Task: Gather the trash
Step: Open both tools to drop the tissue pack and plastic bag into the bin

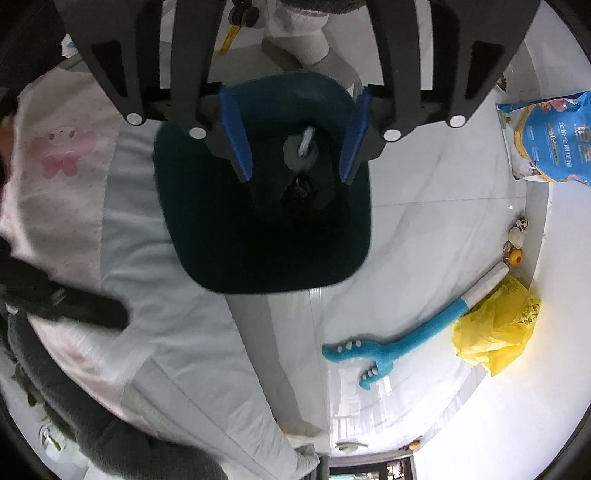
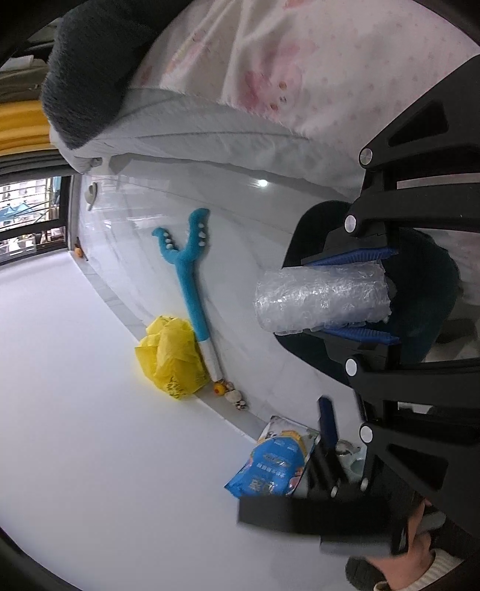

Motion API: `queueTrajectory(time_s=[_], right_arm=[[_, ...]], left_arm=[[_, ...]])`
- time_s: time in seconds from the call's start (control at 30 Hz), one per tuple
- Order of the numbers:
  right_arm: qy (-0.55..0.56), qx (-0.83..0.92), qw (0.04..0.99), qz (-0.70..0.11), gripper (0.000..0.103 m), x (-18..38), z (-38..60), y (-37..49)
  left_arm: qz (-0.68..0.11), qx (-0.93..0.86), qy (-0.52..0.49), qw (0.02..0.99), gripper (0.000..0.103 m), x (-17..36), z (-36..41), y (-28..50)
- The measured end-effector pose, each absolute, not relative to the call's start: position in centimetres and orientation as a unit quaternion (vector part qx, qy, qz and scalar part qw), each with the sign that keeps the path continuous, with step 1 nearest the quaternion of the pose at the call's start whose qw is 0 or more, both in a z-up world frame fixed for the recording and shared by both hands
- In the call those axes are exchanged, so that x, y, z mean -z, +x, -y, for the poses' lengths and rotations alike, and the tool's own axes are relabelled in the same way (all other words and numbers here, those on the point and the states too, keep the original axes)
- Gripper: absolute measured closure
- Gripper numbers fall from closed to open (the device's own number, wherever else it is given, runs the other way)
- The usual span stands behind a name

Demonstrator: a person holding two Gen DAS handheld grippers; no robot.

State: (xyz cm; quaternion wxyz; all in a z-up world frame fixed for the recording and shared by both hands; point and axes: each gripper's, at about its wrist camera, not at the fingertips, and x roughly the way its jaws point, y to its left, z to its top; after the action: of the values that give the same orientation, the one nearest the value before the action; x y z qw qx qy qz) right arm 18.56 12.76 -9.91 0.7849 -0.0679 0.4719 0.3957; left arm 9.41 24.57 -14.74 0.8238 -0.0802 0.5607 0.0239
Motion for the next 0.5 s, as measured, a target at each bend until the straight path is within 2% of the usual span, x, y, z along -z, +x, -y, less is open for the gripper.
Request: queueTrajectory(time_s=[0.5], right_arm=[[-0.127, -0.389, 0.751, -0.519, 0.073, 15.3, -16.8, 17.5]], left_arm=[[-0.417, -0.080, -0.088, 0.901, 0.048, 5.1, -27.3, 6.7]])
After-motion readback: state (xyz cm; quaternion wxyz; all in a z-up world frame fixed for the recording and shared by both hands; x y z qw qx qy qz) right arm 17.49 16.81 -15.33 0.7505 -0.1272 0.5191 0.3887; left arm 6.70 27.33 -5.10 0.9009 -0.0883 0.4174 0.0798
